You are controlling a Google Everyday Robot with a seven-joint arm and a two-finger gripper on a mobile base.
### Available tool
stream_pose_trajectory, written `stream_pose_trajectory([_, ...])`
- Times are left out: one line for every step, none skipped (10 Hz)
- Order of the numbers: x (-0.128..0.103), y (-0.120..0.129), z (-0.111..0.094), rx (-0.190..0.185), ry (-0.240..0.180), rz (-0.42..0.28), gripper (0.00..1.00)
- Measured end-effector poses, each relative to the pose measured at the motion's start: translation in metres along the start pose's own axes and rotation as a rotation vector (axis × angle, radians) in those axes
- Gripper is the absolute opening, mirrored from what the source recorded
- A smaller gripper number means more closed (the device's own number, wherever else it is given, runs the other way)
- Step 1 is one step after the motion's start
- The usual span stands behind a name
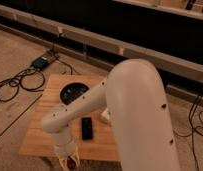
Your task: Drag the pepper across the table
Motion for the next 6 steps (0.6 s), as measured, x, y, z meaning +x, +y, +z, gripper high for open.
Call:
stream_pose_trajectory([-0.0007, 0.0006, -0.0002, -0.001, -0.007, 0.0, 0.0])
stream_pose_trajectory([-0.0036, 0.0009, -0.0014, -0.004, -0.02, 0.001, 0.0])
stream_pose_trajectory([-0.0065, 0.0011, -0.0024, -0.006, -0.029, 0.0, 0.02])
stream_pose_trajectory([-0.0084, 0.0015, -0.0027, -0.012, -0.034, 0.002, 0.1])
stream_pose_trajectory([-0.0084, 0.0041, -0.0021, -0.033, -0.027, 0.001, 0.21])
stream_pose_trajectory([-0.0076, 0.007, -0.0027, -0.052, -0.017, 0.006, 0.3])
